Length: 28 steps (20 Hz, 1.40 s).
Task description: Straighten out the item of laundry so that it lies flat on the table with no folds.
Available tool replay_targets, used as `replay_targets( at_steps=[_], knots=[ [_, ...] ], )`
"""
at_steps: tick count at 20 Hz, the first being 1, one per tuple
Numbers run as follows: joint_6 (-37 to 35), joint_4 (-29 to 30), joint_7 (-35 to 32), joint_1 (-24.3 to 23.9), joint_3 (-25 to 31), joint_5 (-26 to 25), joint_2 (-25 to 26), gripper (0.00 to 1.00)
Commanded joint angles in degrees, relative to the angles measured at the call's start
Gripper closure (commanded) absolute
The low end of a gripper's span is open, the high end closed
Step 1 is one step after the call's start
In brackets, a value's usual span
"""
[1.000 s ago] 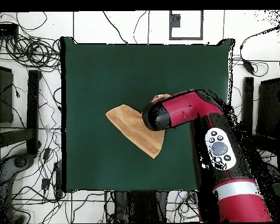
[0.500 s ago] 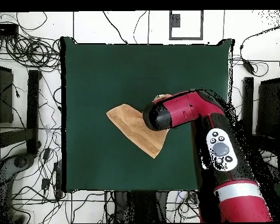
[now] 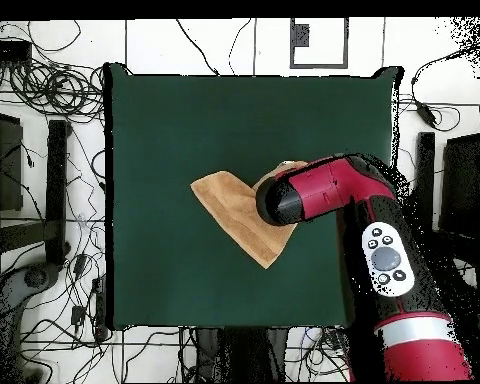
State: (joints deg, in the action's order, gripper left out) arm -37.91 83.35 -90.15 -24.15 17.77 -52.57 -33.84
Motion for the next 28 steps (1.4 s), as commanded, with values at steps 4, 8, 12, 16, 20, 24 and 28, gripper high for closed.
replay_targets(
  at_steps=[4, 8, 12, 16, 20, 24, 28],
  knots=[
    [1.6, -2.7, 22.2, -2.5, 5.1, -8.7, 4.2, 1.00],
    [3.0, -3.0, 21.4, -3.6, 6.5, -8.9, 5.0, 1.00],
    [3.3, -1.9, 21.9, -5.9, 9.2, -6.4, 5.2, 1.00],
    [3.6, 0.2, 22.2, -9.5, 13.3, -2.4, 5.5, 1.00],
    [4.2, 0.9, 19.9, -11.2, 15.5, -1.8, 5.9, 0.00],
    [3.8, 1.7, 23.6, -12.7, 17.7, -1.7, 5.8, 0.00],
    [2.0, 2.9, 18.5, -13.4, 18.6, 1.7, 4.9, 0.00]
  ],
)
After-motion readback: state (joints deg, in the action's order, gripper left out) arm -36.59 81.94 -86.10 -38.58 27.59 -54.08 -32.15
